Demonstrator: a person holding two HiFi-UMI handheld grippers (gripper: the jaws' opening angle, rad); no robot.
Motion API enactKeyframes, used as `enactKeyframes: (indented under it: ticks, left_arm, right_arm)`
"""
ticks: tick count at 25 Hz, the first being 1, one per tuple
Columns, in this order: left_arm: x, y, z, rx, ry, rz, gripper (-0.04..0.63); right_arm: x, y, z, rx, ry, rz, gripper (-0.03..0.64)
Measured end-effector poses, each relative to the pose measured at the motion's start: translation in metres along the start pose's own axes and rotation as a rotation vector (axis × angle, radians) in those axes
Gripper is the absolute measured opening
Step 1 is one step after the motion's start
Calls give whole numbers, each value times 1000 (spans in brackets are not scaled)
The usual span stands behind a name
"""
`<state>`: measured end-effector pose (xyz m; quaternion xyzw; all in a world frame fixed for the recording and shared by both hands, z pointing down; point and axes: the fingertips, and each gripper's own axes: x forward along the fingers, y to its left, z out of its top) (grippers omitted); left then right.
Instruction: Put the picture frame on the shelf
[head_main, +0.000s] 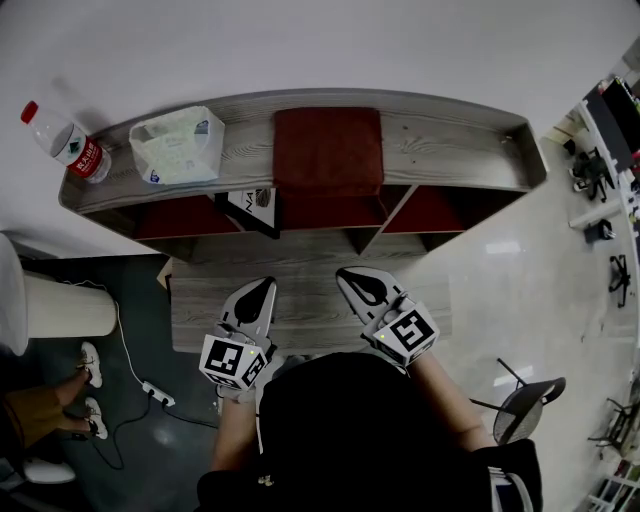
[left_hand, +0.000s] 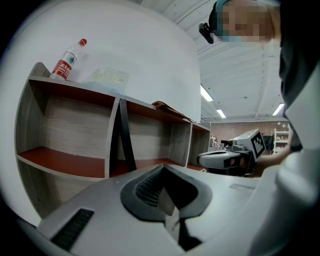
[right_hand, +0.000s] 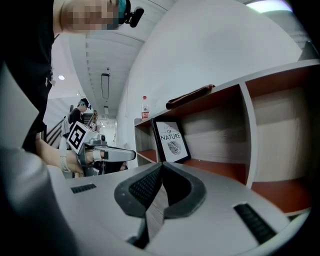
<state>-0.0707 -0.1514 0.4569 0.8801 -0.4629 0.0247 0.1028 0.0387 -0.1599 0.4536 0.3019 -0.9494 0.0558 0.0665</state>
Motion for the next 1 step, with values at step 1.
enactKeyframes:
  ticks: [1]
  left_arm:
    - [1, 0, 0, 1, 3, -1, 8]
  right_arm:
    - [0, 0, 0, 0, 0, -1, -5]
